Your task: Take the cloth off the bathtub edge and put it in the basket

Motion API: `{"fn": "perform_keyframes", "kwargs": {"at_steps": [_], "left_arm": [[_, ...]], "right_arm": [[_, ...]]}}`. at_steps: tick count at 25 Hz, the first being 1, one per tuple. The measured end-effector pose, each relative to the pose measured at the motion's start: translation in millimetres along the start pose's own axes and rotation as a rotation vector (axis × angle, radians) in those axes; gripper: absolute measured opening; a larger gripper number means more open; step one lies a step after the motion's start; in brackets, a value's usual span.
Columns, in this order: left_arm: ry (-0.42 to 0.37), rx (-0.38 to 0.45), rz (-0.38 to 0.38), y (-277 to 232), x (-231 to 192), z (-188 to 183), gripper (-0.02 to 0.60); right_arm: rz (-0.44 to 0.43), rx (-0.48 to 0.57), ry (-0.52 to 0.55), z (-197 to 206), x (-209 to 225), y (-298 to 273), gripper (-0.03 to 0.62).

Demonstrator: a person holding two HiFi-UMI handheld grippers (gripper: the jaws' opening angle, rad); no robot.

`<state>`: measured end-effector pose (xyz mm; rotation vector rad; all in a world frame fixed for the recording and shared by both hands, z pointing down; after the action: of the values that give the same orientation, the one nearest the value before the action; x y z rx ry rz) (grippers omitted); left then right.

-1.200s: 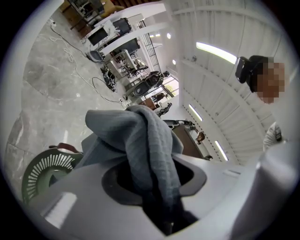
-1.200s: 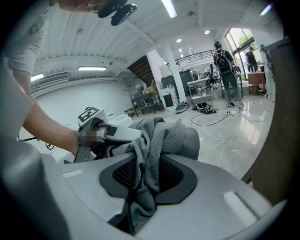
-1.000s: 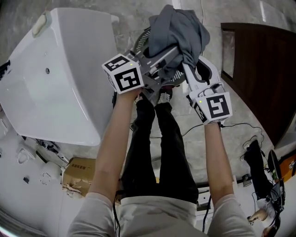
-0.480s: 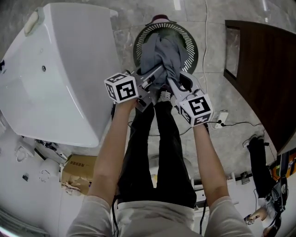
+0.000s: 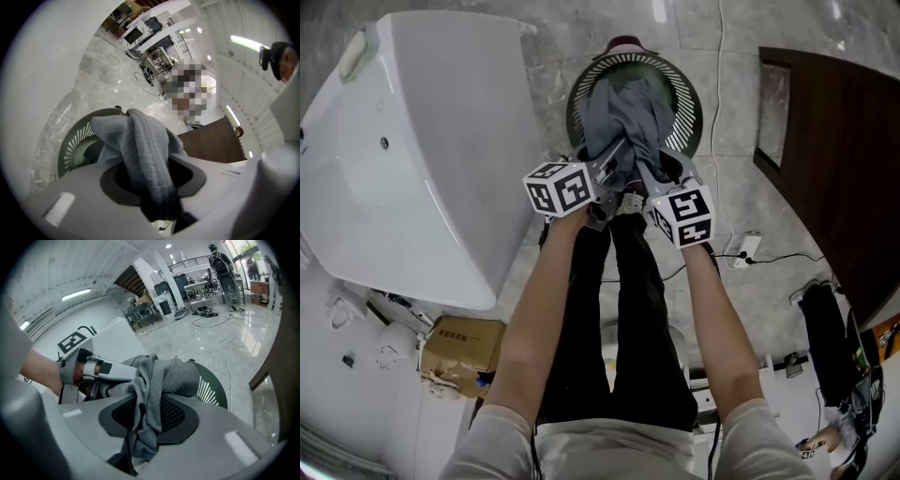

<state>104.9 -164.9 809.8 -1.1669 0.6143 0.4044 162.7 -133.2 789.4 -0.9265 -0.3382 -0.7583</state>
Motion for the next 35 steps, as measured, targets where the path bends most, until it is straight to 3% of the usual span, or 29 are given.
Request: {"fn": "perform_keyframes", "kwargs": {"at_steps": [4, 8, 15, 21, 24, 30, 35], "left_arm": [[-0.003, 0.014, -0.123, 0, -19, 2, 0.207], [0.025, 0.016, -0.193, 11, -39, 5, 0.216], [0.051, 0.046, -0.166, 22, -35, 16, 0.216], [0.063, 0.051, -0.166, 32, -42, 42, 0.216], [0.016, 0.044, -0.175, 49, -55, 61, 0.216], [-0.179, -0.001, -0.219, 80, -97, 99, 0.216], [-0.218, -0.013, -0.198, 93, -112, 128, 0.216]], "right_arm": [[0.044, -0.036, -0.021, 10, 15, -2, 0.102], [0.086, -0.05, -0.042, 15, 20, 2, 0.12], [0.07, -0.058, -0.005, 19, 16, 7, 0.12], [-0.02, -0.134, 0.017, 54, -8, -11, 0.135], [-0.078, -0.196, 0.057, 79, -29, -29, 0.138], [-0.185, -0.374, 0.226, 138, -73, -69, 0.193], [-0.127, -0.494, 0.506, 170, -72, -97, 0.198]]}}
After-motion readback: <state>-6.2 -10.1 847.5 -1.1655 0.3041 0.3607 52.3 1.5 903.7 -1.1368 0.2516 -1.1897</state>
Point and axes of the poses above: the fingertips, and each gripper's own axes: y backward along the fingers, x to its right, z out of its underside, the point moved 1 cm from there along y, backward along the fingers, and after that the axes turned 12 degrees about -z, right-handed, at the moved point
